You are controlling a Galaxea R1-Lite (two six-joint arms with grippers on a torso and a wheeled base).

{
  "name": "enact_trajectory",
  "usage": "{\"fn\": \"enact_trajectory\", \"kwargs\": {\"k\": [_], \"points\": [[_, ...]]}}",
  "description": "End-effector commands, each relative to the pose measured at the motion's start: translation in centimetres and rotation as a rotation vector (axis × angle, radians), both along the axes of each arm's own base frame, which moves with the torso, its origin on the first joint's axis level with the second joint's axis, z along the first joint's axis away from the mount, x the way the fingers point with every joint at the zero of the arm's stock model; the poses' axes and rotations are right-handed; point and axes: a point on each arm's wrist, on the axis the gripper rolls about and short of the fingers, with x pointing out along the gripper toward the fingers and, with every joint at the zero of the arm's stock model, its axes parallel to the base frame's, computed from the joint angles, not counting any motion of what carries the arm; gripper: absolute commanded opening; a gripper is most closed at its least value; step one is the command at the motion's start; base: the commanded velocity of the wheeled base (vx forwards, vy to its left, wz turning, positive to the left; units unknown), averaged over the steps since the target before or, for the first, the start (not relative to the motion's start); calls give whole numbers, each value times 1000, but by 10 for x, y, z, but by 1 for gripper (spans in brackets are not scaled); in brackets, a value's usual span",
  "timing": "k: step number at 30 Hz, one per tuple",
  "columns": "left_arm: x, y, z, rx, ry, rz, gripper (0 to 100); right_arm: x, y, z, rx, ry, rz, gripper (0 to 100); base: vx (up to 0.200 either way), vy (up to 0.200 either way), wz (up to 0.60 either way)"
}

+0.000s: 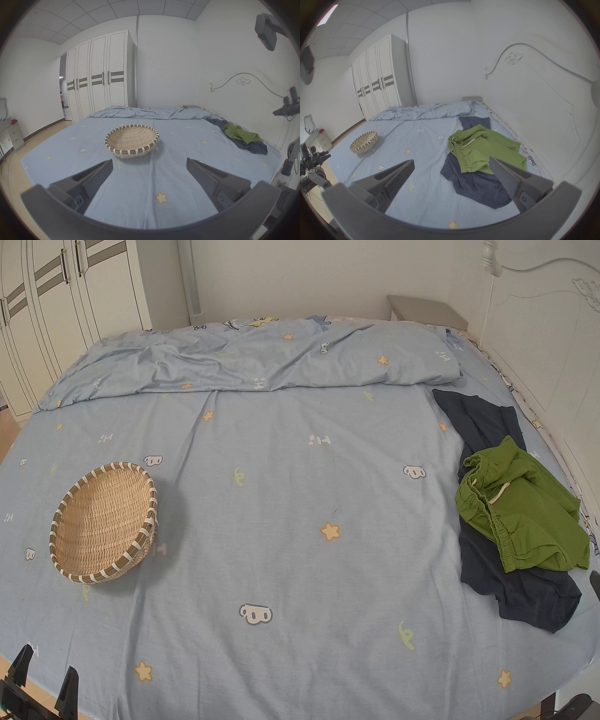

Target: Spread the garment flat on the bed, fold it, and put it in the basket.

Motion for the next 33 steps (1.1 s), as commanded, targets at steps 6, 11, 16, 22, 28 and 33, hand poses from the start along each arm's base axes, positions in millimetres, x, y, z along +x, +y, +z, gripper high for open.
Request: {"fn": "enact_trajectory", "kwargs": {"k": [6,11,16,22,28,33], "points": [[1,0,-5,0,13,2,100,239,37,49,-76,437,103,100,0,0,0],[1,0,-5,0,13,2,100,289,50,26,-83,501,111,100,0,0,0],[1,0,-5,0,13,2,100,320,63,3,-78,537,117,100,0,0,0],[1,0,-5,0,13,1,100,346,71,-12,-104,529,78,100,0,0,0],[1,0,-5,0,12,2,100,359,67,-22,-89,548,52,100,0,0,0],[1,0,-5,0,13,2,100,360,58,-22,-84,550,23,100,0,0,0]]}}
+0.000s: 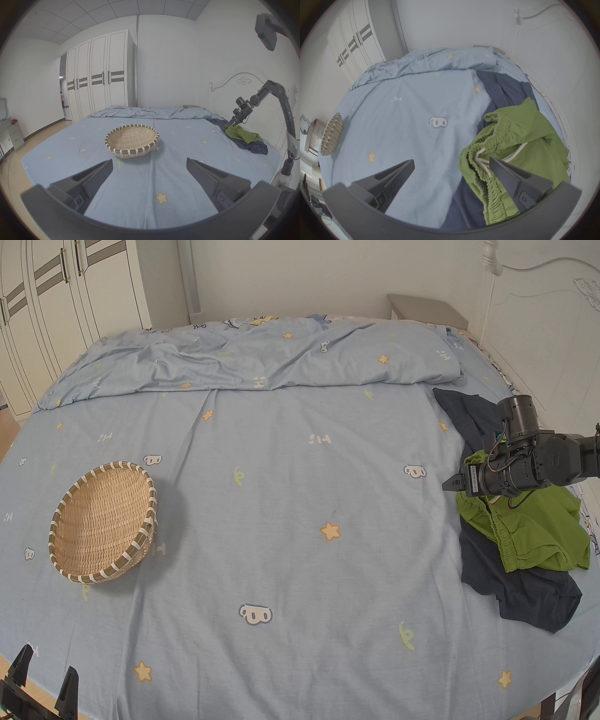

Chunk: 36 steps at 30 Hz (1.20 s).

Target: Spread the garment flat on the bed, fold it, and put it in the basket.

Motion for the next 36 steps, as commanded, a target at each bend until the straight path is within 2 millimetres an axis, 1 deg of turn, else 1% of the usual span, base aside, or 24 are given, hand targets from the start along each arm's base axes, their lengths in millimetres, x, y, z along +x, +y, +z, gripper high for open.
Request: {"fn": "enact_trajectory", "kwargs": {"k": [1,9,10,11,20,24,26,27,29,32,33,34,35,36], "points": [[1,0,-5,0,13,0,100,11,-5,-15,-12,37,-23,100,0,0,0],[1,0,-5,0,13,0,100,15,-7,-16,-18,25,-44,100,0,0,0],[1,0,-5,0,13,0,100,15,-7,-16,-18,25,-44,0,0,0,0],[1,0,-5,0,13,-1,100,19,-6,-22,-19,32,-45,0,0,0,0],[1,0,-5,0,13,0,100,28,-5,-35,-22,59,-50,0,0,0,0],[1,0,-5,0,13,0,100,30,-6,-33,-23,56,-50,0,0,0,0],[1,0,-5,0,13,0,100,30,-6,-26,-17,42,-50,0,0,0,0],[1,0,-5,0,13,0,100,30,-6,-25,-14,40,-49,0,0,0,0],[1,0,-5,0,13,0,100,28,-2,-18,-9,39,-39,0,0,0,0],[1,0,-5,0,13,0,100,17,2,8,26,19,-41,0,0,0,0],[1,0,-5,0,13,-1,100,8,10,23,53,15,-28,0,0,0,0],[1,0,-5,0,13,0,100,3,15,31,70,13,-17,0,0,0,0],[1,0,-5,0,13,0,100,3,15,31,70,13,-17,0,0,0,0],[1,0,-5,0,13,-1,100,-5,24,48,100,11,7,0,0,0,0]]}}
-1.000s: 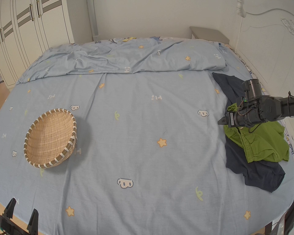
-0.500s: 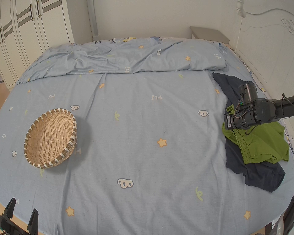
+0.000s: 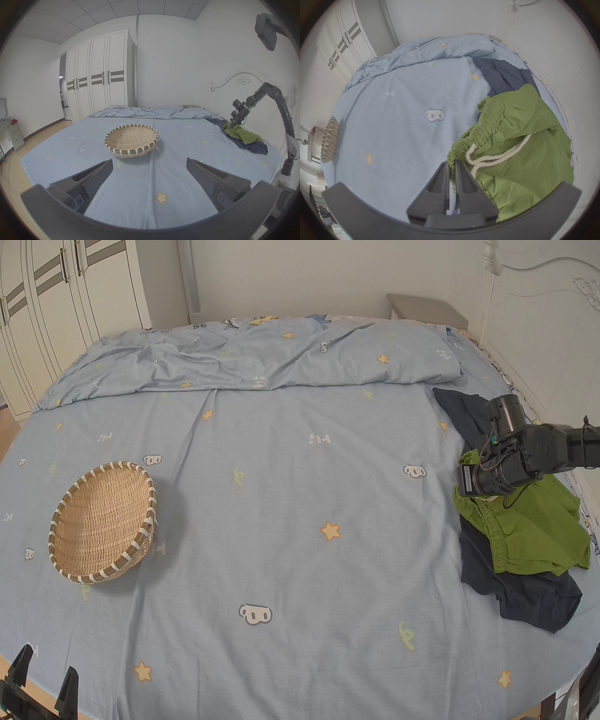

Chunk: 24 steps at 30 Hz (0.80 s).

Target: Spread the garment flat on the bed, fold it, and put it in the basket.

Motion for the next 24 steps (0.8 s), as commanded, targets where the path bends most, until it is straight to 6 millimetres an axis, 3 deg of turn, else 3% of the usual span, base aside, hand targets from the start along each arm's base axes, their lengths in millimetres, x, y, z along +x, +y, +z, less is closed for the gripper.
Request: {"fn": "enact_trajectory", "kwargs": {"k": [1,4,16,22,24], "points": [[1,0,-5,-1,13,1,100,-26,24,58,82,-90,61,0,0,0,0],[1,0,-5,-1,13,1,100,-47,43,81,129,-103,104,0,0,0,0],[1,0,-5,-1,12,1,100,-122,152,126,312,-107,287,0,0,0,0],[1,0,-5,-1,13,1,100,-134,212,123,375,-114,347,0,0,0,0],[1,0,-5,-1,13,-1,100,-130,229,103,363,-67,334,0,0,0,0]]}}
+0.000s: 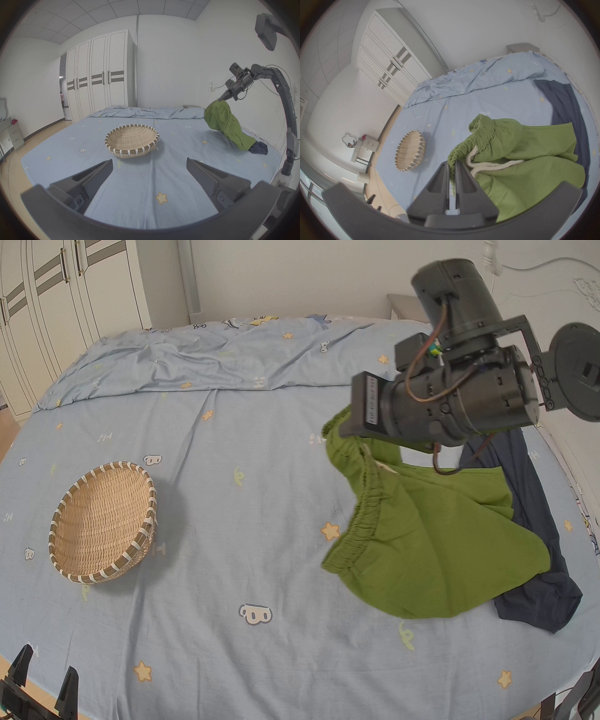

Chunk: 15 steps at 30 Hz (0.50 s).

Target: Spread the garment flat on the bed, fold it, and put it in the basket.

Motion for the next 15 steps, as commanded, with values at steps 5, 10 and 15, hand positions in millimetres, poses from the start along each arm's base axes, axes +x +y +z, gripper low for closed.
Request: {"fn": "enact_trajectory", "kwargs": {"k": [5,10,15], "points": [[1,0,-5,0,14,0,100,11,68,-58,-49,100,12,0,0,0,0],[1,0,-5,4,12,-2,100,15,82,-80,-74,143,2,0,0,0,0],[1,0,-4,3,12,-3,100,20,83,-86,-85,152,-6,100,0,0,0]]}}
